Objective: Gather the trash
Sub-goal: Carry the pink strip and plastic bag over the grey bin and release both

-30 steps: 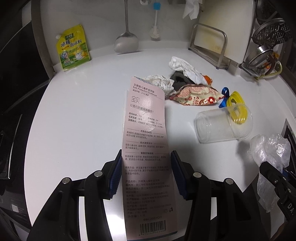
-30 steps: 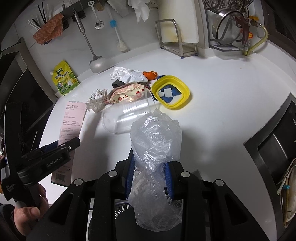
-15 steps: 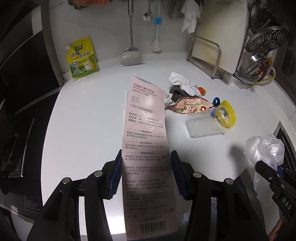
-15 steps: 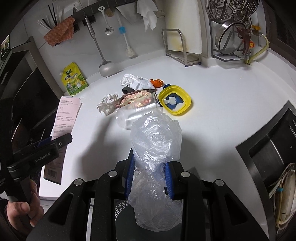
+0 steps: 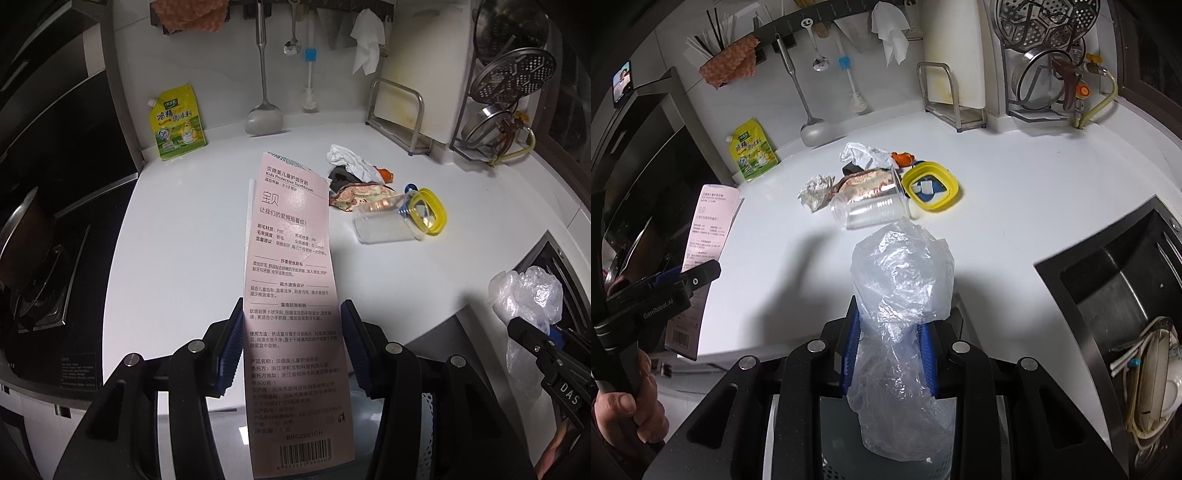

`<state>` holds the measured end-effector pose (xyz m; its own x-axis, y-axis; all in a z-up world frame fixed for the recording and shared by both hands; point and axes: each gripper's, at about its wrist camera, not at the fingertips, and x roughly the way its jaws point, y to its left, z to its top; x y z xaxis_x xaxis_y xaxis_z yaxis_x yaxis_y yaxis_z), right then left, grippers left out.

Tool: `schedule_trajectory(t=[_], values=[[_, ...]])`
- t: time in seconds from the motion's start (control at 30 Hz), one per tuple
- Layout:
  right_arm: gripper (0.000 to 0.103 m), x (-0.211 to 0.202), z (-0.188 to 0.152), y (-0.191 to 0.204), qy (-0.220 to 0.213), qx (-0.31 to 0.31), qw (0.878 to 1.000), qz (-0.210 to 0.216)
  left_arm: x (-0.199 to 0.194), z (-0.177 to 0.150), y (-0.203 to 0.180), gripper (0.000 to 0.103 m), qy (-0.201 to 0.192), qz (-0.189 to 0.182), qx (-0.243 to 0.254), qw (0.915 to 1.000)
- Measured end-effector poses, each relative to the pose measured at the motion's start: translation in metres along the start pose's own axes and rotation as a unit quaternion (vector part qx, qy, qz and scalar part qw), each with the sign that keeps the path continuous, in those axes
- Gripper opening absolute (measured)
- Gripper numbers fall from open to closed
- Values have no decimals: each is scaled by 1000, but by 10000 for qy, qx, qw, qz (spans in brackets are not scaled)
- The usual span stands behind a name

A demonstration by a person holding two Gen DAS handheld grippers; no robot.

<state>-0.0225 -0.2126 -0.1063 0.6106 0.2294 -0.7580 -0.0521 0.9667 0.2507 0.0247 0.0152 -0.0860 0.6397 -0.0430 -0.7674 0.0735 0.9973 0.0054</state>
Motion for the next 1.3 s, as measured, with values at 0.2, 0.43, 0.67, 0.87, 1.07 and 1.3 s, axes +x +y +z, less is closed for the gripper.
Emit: schedule_trajectory(t=[0.2,0.43,0.67,0.87,1.07,1.3], values=[[28,-15,-18,-9,60,-36,10000,31,-14,-17,-18,49,6,-61,-3,10000],[28,-30,-37,-19,128,-99,9999,54,-27,-38,-32,49,-16,-95,-43,9999],[28,-37,-58,-21,289,-149,9994,144,-40,-60,-32,49,15,-31,-75,10000],[28,-38,-75,-16,449,-236,9985,216,-48,-77,-28,49,56,4,-20,10000],[28,-39,-82,-9,524,-325,9978,250,-52,-90,-26,49,99,46,93,9999],[28,-35,-92,-4,616,-346,9971,282,-50,-104,-28,49,207,-42,156,9997]])
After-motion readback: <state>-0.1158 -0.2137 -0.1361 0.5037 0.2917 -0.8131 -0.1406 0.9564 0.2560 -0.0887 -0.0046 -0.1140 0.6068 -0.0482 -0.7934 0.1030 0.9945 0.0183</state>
